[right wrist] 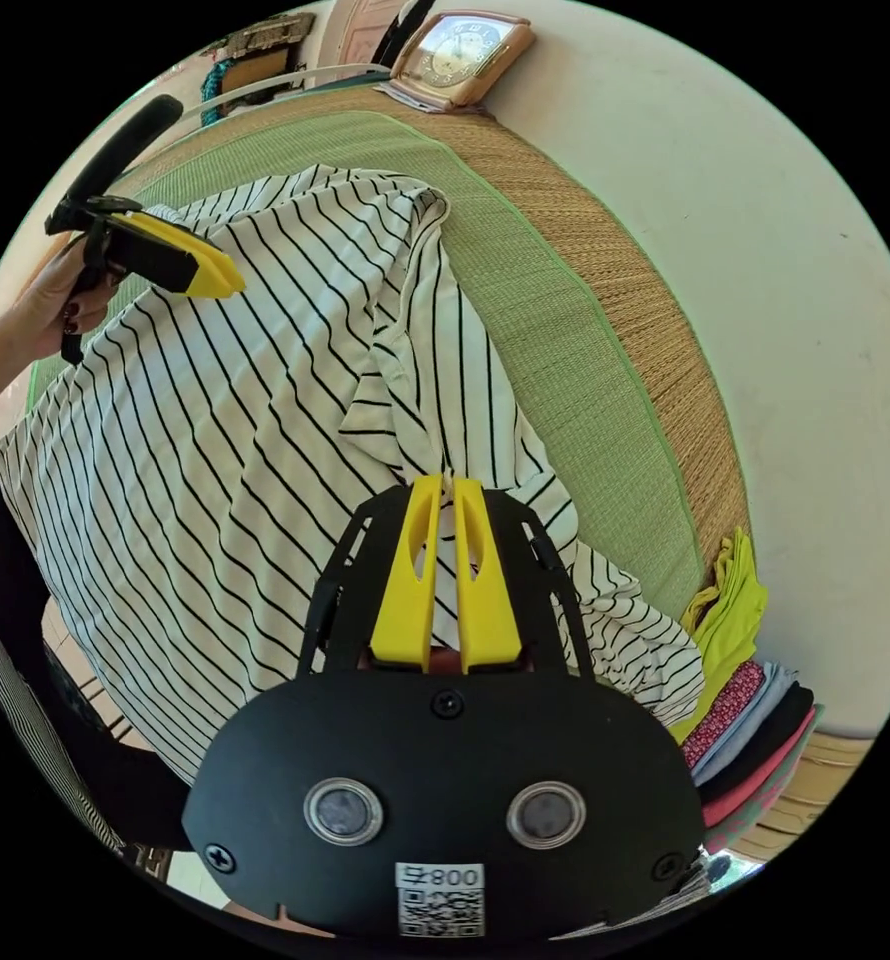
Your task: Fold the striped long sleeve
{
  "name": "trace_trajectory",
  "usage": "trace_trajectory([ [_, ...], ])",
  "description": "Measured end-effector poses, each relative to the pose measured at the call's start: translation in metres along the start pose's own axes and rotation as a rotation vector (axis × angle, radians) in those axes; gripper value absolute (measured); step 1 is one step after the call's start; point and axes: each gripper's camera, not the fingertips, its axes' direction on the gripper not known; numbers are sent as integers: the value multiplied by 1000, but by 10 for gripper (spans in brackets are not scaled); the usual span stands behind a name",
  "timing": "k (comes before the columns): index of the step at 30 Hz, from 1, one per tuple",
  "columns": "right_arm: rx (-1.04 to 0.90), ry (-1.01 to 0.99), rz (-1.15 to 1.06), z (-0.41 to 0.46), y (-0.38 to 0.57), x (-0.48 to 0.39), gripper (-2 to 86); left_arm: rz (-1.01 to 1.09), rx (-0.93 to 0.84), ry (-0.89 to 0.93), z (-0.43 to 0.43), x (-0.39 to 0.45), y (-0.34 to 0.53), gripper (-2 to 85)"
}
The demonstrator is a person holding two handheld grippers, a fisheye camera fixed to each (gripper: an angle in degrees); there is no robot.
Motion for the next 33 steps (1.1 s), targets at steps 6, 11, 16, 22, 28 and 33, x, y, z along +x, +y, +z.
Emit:
trace_trajectory([
  [6,69,13,110,-27,-12,65,14,16,43,-48,-18,-2,-29,67],
  [11,53,-129,323,-21,-22,164,27,15,75,-131,-29,-6,-64,70],
  [16,5,-266,489,16,-17,222,58,-37,54,-178,-26,-17,-91,73],
  [22,44,-169,505,6,33,228,67,-60,134,-301,-54,-17,-101,80],
  [28,-121,-59,548,36,86,237,76,-180,134,-488,-79,-35,-96,76],
  [33,-168,-53,581,50,98,247,50,-181,74,-566,-79,-29,-104,21],
])
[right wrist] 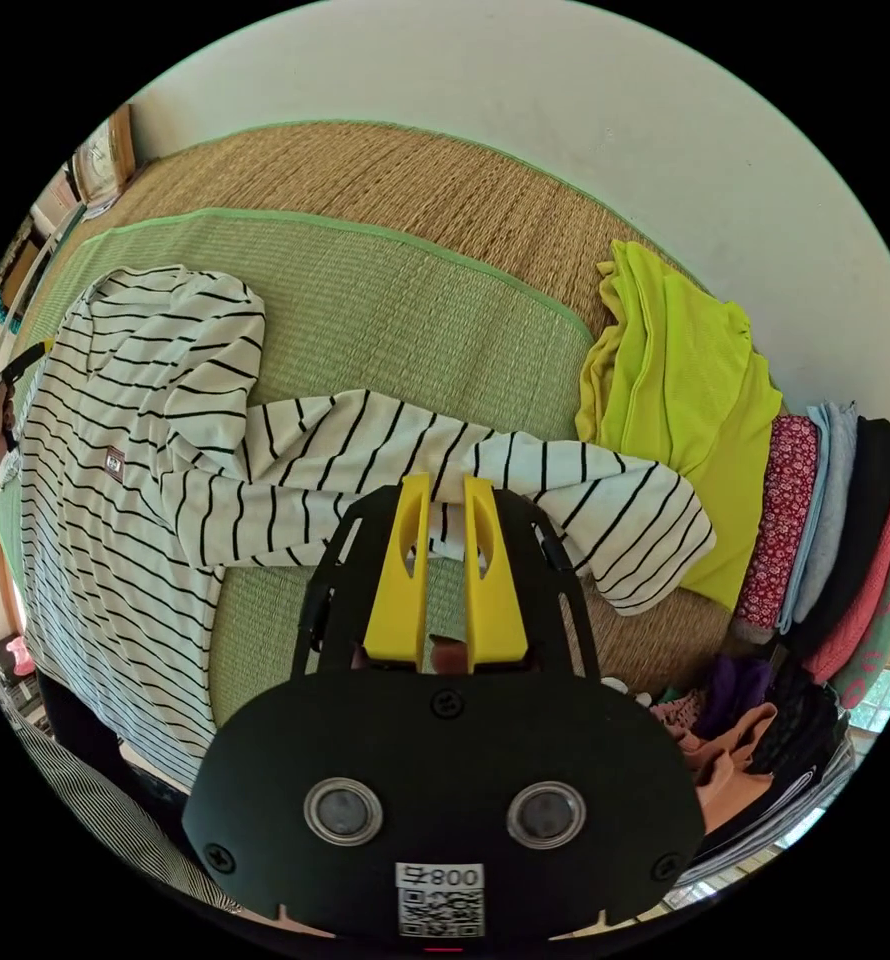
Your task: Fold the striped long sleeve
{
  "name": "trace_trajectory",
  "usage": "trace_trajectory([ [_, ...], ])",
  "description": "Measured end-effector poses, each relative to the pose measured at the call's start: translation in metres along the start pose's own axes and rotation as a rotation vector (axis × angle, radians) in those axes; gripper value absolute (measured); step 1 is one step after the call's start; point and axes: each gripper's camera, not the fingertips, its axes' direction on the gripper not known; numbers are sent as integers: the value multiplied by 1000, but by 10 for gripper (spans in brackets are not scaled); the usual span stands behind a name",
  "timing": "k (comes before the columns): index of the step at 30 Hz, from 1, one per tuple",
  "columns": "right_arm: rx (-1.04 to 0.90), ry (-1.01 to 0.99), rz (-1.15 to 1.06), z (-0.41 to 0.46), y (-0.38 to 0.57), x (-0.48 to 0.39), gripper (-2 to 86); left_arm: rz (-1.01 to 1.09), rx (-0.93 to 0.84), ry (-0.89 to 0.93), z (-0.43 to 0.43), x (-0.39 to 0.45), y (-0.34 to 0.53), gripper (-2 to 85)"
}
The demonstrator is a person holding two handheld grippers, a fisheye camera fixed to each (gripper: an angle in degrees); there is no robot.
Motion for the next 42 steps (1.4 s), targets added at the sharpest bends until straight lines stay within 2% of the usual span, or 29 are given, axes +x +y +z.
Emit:
trace_trajectory([
  [4,19,-36,39,-4,-2,13,8,12,-7,-29,-8,5,-4,9],
  [9,59,-19,50,-39,23,31,-1,8,80,-36,-35,4,-3,4],
  [14,56,-67,127,-66,66,64,-1,27,69,-55,-42,3,-2,6],
  [17,0,-156,181,-49,77,85,4,10,48,-72,-40,1,0,11],
  [20,39,-209,234,-50,86,97,15,-24,59,-50,-46,-4,6,22],
  [25,172,-171,235,-72,105,94,73,-15,128,40,-70,-7,28,60],
  [27,156,-113,219,-69,108,90,72,5,132,66,-79,-5,51,71],
  [30,128,-54,258,-55,108,102,70,-23,105,9,-88,-11,85,75],
  [36,151,-141,399,-37,83,159,90,-190,41,10,-96,-46,140,77],
  [42,138,-103,435,-21,40,178,89,-184,23,-60,-92,-44,145,62],
])
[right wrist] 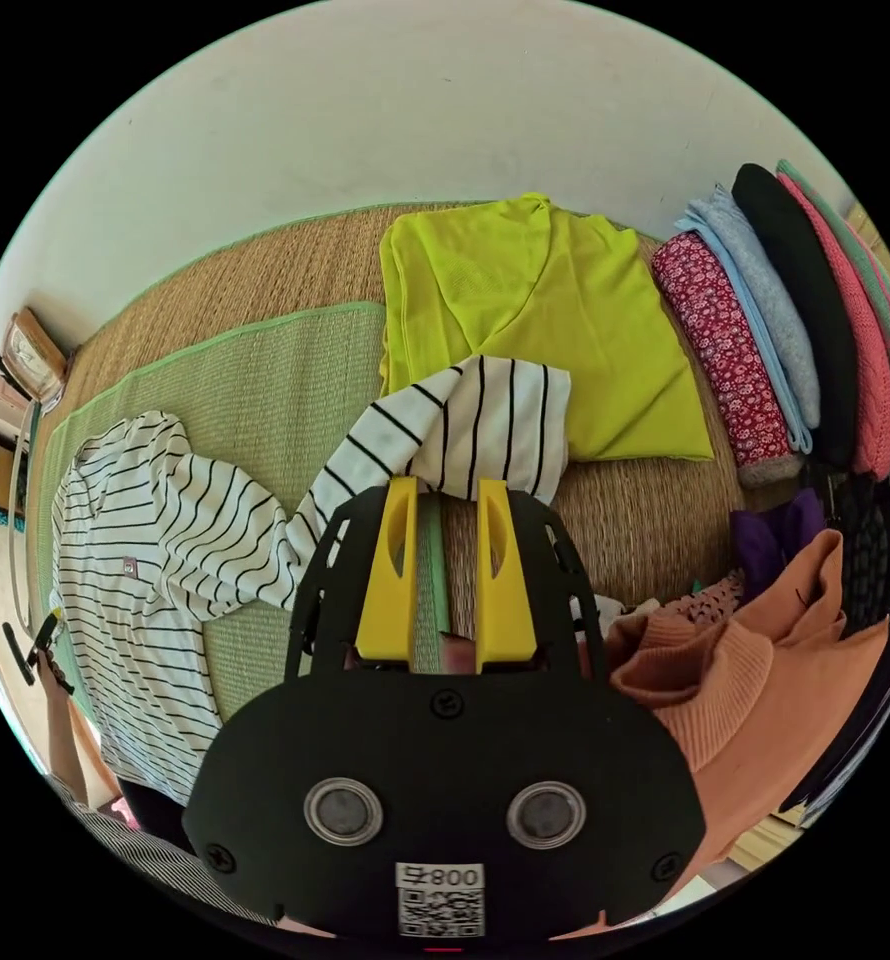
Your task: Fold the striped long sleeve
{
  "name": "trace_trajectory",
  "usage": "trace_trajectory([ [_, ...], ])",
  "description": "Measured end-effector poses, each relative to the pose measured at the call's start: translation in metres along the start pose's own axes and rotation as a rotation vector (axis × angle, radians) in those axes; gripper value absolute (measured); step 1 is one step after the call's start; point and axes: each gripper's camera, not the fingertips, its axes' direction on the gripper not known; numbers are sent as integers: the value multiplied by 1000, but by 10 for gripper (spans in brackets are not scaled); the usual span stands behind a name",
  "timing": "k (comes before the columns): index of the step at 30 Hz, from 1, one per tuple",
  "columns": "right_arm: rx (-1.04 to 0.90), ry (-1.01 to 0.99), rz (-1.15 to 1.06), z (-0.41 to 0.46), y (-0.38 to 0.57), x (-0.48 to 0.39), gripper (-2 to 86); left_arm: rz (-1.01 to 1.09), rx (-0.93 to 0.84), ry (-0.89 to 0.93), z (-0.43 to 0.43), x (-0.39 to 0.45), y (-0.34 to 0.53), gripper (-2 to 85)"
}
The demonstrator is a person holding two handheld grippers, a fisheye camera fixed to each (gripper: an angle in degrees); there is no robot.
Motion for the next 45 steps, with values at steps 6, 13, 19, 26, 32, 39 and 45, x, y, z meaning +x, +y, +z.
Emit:
trace_trajectory([
  [6,-83,1,30,31,-31,-4,50,-3,-6,-30,0,4,-3,26],
  [13,-230,97,-142,4,-31,-25,26,27,-20,-18,-5,9,-11,10],
  [19,-495,164,-334,-22,-17,-38,18,67,67,-51,-31,17,-26,12],
  [26,-558,206,-339,-22,-9,-34,28,31,73,-84,-33,19,-33,43],
  [32,-349,83,-283,-44,10,-40,51,35,203,77,-45,32,-31,73],
  [39,-9,-540,-385,-32,11,-109,31,279,186,334,-7,113,-95,49],
  [45,7,-469,-510,26,-15,-220,13,360,78,333,60,197,-183,16],
])
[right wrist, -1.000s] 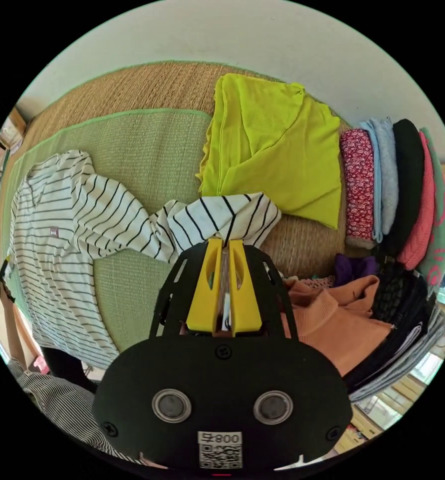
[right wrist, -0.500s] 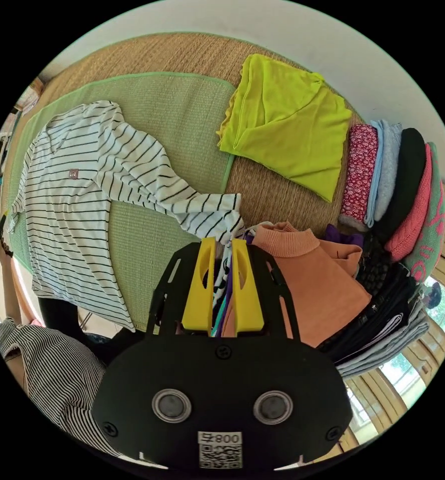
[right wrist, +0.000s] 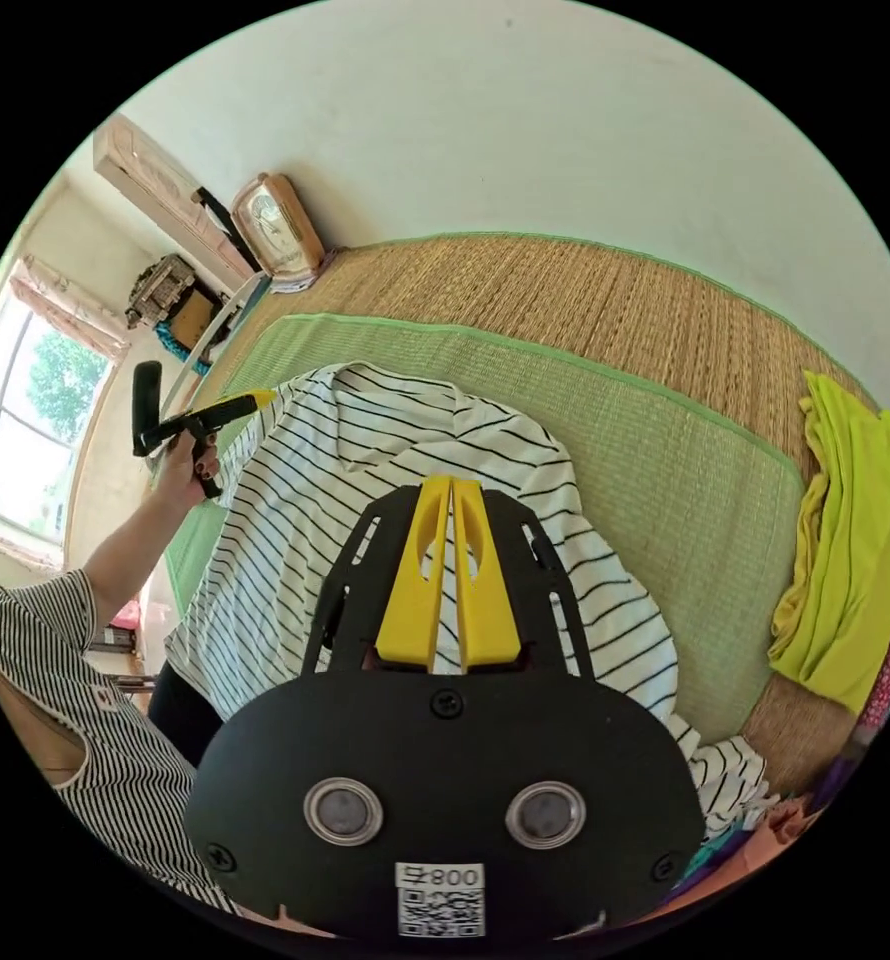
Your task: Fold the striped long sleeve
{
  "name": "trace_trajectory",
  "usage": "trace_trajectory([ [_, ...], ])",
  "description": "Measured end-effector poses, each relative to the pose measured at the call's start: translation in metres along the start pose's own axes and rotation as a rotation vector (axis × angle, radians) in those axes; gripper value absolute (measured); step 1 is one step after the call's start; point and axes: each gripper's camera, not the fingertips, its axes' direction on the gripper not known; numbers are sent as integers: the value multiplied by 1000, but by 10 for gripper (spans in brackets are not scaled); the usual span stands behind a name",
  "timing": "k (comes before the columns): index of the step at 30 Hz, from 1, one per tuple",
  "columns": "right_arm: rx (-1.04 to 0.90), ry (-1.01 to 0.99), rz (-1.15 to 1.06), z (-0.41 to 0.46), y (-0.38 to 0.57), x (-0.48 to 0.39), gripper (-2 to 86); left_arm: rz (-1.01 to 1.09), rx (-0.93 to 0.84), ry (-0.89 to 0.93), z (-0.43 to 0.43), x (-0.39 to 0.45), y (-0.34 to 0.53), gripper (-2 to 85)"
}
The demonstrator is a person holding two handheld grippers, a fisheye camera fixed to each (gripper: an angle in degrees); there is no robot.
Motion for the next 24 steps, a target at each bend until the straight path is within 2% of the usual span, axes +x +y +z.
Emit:
trace_trajectory([
  [5,-57,223,-51,61,-20,-19,5,47,-87,-127,51,13,-43,6],
  [6,-123,240,-68,82,-19,-20,4,49,-147,-143,67,14,-47,6],
  [7,-61,267,-67,85,-12,-24,4,52,-153,-138,72,15,-48,5],
  [8,-35,264,-81,85,-8,-26,4,57,-93,-140,72,17,-49,6],
  [11,-15,302,-104,93,3,-33,4,40,-95,-112,80,18,-60,10],
  [14,-37,258,-117,87,0,-35,5,43,-65,-50,81,21,-74,24],
  [18,97,251,-129,66,-5,-35,18,78,-3,-39,81,28,-94,56],
  [24,-82,290,-162,119,-32,-21,35,58,-88,-79,113,28,-117,55],
])
